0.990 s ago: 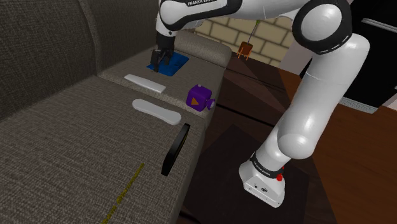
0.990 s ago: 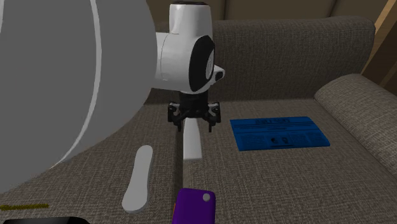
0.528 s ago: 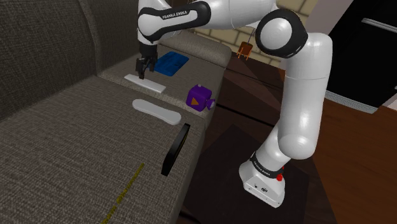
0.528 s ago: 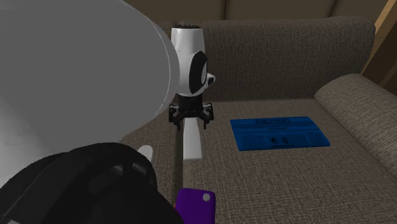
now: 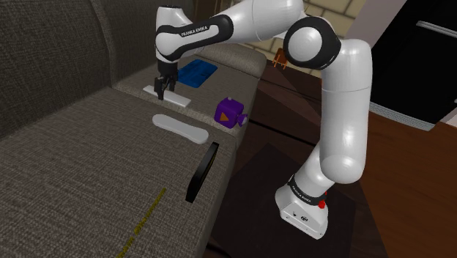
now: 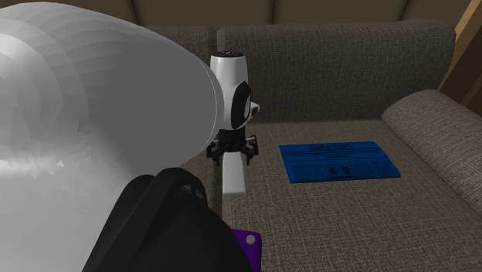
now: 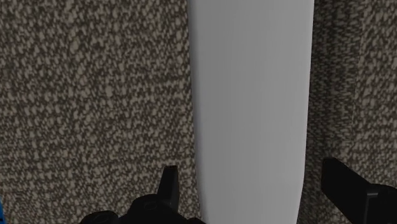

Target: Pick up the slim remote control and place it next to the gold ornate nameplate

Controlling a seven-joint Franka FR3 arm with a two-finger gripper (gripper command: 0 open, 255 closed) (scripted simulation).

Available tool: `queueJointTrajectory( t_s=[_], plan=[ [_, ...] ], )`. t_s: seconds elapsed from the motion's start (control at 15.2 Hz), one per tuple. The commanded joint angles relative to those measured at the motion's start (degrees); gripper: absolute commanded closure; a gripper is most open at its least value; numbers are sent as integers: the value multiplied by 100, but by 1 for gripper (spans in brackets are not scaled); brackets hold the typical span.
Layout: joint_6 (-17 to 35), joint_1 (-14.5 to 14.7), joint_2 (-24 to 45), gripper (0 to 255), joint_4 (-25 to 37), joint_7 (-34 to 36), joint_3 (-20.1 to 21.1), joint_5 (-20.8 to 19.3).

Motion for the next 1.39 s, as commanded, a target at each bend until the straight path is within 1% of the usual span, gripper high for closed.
queueJointTrajectory(
  t_s=[0.0,0.46,0.53,1.12,1.32],
  plan=[
    [49,3,27,0,-19,4,0,-2],
    [48,3,27,0,-18,4,0,-2],
    [48,3,27,255,-18,4,0,-2],
    [49,3,27,255,-19,4,0,-2],
    [-133,2,-71,255,65,0,3,4]
  ],
)
